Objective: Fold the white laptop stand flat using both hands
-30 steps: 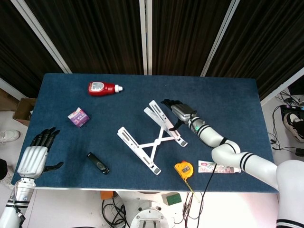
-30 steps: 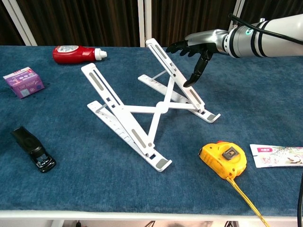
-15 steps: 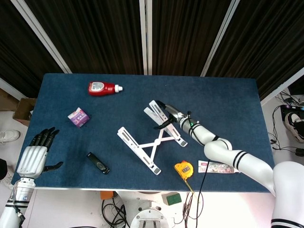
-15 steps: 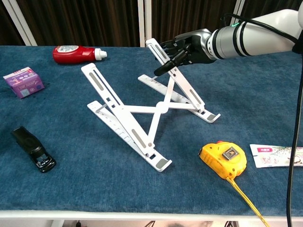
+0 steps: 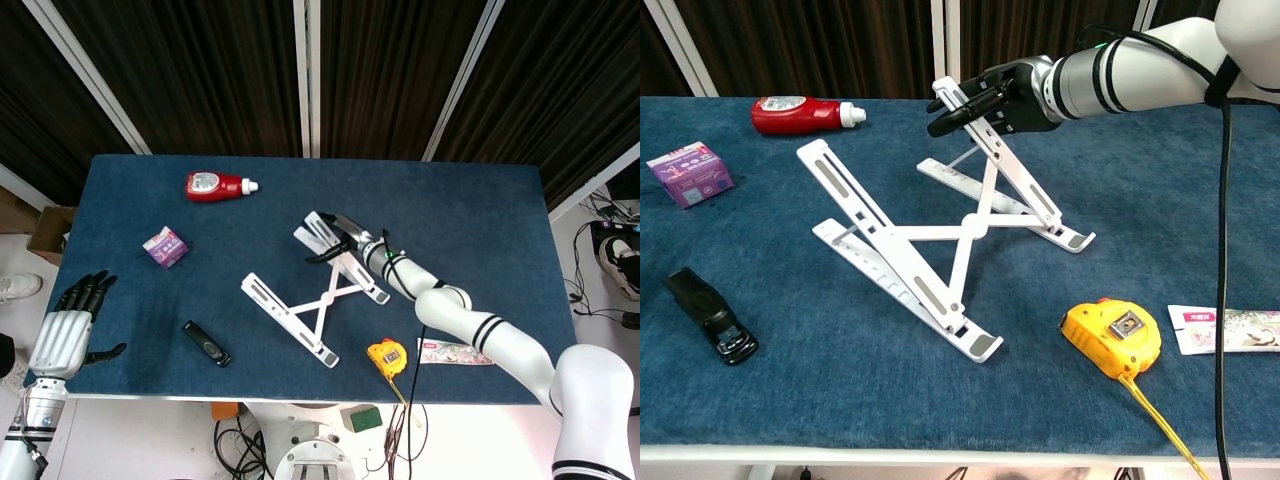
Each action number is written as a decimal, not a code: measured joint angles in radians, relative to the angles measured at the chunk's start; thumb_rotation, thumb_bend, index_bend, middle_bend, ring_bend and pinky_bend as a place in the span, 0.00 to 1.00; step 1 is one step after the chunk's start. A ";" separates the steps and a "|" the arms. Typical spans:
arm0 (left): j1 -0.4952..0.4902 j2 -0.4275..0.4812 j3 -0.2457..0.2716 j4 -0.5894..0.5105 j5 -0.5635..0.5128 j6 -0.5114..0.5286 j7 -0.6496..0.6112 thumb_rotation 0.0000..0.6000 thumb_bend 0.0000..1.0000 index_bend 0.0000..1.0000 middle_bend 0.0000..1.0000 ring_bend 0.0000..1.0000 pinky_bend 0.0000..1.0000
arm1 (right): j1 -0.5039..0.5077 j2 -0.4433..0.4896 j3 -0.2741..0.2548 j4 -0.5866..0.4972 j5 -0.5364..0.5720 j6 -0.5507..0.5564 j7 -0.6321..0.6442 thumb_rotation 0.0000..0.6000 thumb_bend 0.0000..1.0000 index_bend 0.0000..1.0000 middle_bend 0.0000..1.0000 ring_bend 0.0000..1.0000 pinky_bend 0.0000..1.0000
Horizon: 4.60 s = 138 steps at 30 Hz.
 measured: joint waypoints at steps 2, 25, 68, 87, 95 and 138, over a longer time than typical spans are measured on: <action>-0.001 -0.002 0.002 0.005 0.005 -0.002 -0.004 1.00 0.06 0.09 0.05 0.02 0.14 | -0.045 0.013 0.042 -0.044 -0.002 -0.033 -0.008 1.00 0.00 0.29 0.28 0.01 0.00; -0.035 -0.019 0.008 0.007 0.063 -0.026 -0.001 1.00 0.06 0.09 0.05 0.02 0.14 | -0.709 -0.011 0.535 -0.328 0.409 -0.615 -0.624 1.00 0.07 0.49 0.49 0.29 0.23; -0.255 -0.078 0.056 0.007 0.298 -0.179 -0.741 1.00 0.06 0.06 0.05 0.02 0.14 | -0.666 0.207 0.372 -0.413 0.474 -0.538 -0.525 1.00 0.10 0.13 0.23 0.10 0.02; -0.382 -0.342 0.055 0.119 0.419 -0.048 -0.949 1.00 0.06 0.05 0.03 0.02 0.14 | -0.661 0.241 0.339 -0.438 0.474 -0.493 -0.513 1.00 0.10 0.11 0.22 0.09 0.01; -0.399 -0.339 0.036 0.115 0.340 -0.093 -0.804 1.00 0.06 0.05 0.03 0.02 0.12 | -0.649 0.246 0.326 -0.441 0.468 -0.478 -0.507 1.00 0.10 0.11 0.21 0.09 0.01; -0.456 -0.448 0.143 0.176 0.332 -0.094 -1.075 1.00 0.05 0.05 0.03 0.02 0.12 | -0.632 0.241 0.303 -0.426 0.466 -0.478 -0.505 1.00 0.10 0.10 0.21 0.09 0.02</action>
